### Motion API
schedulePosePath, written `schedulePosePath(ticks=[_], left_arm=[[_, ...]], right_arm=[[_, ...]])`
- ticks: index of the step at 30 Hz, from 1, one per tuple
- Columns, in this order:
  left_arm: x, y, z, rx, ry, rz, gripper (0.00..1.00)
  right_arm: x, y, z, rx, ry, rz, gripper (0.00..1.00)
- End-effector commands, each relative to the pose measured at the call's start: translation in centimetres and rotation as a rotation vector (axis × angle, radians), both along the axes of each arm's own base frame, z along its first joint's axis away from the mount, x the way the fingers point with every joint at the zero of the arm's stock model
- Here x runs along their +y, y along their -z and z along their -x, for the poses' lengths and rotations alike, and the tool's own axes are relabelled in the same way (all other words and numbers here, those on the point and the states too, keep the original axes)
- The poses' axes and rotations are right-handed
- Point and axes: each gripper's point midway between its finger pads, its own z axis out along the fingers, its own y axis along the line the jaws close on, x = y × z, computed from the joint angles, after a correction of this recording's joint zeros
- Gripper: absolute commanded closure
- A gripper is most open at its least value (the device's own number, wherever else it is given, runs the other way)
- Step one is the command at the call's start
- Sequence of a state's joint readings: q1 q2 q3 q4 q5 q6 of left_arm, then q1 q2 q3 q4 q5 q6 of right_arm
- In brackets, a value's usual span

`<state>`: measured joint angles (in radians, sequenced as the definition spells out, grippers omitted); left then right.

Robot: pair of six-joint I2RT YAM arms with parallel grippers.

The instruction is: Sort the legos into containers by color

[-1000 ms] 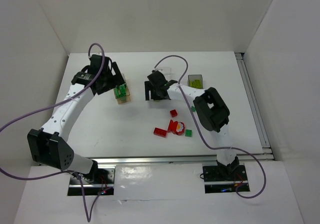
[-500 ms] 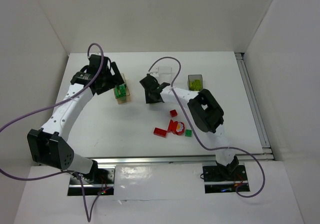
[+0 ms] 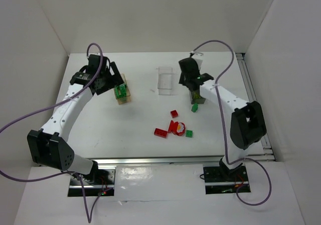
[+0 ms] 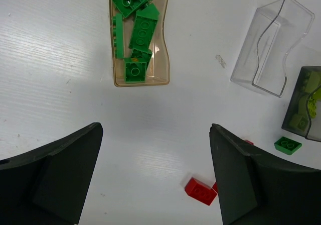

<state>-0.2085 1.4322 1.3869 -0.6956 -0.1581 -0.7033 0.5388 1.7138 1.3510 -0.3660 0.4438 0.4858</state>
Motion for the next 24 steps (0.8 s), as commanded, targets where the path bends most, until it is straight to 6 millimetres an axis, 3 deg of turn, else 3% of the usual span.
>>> schedulePosePath(ticks=[1,6,8,10,11,13,17,20,21,22,23,24], left_arm=[[0.4,-0.9,-0.4,-0.031,0.011,-0.008,0.04],[0.3,-0.9,-0.3,-0.028,0.037,0.002,0.04],[0.2,-1.0,-0.5,-0.037,0.037,0.004,0.04],[0.1,-1.0,-0.5,-0.036,0.051,0.003,0.04],[0.1,-1.0,-0.5,-0.036,0.051,0.003,0.04],[-0.2,-1.0,-0.4,-0.036,0.068,-0.005,0.04],[-0.9,-1.0,-0.2,-0.037,0.093,-0.011,0.04],[-1.7,-0.7,-0.1,-0.028,0.114,-0.012,0.04],[-2.0,-0.7,0.0,-0.028,0.124,-0.012,0.04],[-2.4,-0.3,0.0,-0.017,0.133,-0.014,0.04],[-2.4,0.2,-0.2,-0.004,0.133,-0.016,0.04],[-2.9,0.2,-0.1,-0.004,0.145,-0.016,0.04]], right_arm=[[-4.4,0.2,-1.8,-0.022,0.114,0.028,0.78],[-7.9,1.7,-3.7,-0.009,0.199,0.035,0.74],[-7.9,1.8,-4.5,-0.007,0.194,0.035,0.61],[-8.8,2.6,-4.8,0.024,0.222,0.066,0.42],[-8.6,1.7,-5.2,0.011,0.222,0.059,0.33],[-9.0,0.7,-5.2,-0.014,0.24,0.064,0.31],[-9.0,-1.4,-2.9,-0.056,0.235,0.043,0.32],[-7.8,-1.7,0.2,-0.049,0.17,-0.003,0.5],[-6.7,0.2,2.1,-0.001,0.107,-0.024,0.52],[-4.8,-0.7,3.6,-0.019,0.038,-0.058,0.54],[-3.2,-0.1,5.0,0.002,-0.031,-0.09,0.54],[-1.6,1.7,7.2,0.044,-0.103,-0.093,0.54]])
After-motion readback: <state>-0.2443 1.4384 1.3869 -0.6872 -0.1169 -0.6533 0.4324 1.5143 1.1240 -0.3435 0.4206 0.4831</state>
